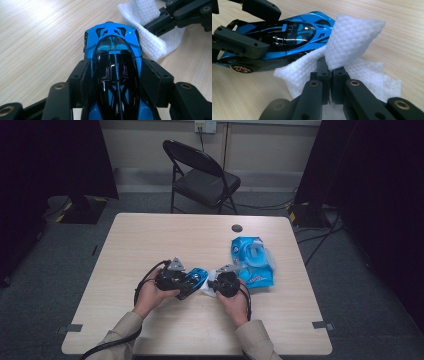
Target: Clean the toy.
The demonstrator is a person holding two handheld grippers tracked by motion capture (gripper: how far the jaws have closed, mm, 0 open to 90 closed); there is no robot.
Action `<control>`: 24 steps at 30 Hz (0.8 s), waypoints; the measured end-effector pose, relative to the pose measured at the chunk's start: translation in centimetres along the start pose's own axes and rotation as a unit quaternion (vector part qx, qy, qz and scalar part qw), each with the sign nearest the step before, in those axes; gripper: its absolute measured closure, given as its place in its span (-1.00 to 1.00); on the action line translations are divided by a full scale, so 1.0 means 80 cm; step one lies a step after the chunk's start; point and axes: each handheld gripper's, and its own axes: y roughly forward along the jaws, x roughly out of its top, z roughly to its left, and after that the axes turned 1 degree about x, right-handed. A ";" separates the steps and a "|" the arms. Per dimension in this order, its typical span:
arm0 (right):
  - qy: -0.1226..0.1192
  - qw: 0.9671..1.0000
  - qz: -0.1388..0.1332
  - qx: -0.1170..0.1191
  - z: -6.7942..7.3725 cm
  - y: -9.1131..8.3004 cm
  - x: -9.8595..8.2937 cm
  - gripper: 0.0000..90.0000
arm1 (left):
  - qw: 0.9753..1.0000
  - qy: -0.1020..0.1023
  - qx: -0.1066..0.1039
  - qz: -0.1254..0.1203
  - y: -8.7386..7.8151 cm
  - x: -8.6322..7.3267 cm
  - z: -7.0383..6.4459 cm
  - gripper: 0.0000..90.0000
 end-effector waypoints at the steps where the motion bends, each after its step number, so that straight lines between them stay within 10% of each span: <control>1: -0.001 1.000 0.001 0.001 0.001 0.000 0.000 0.95 | 1.000 0.000 0.000 0.000 0.000 0.000 0.000 -0.05; 24: -0.011 0.999 0.010 0.034 0.027 0.004 -0.004 0.95 | 1.000 -0.002 -0.001 0.002 0.000 0.000 0.001 -0.05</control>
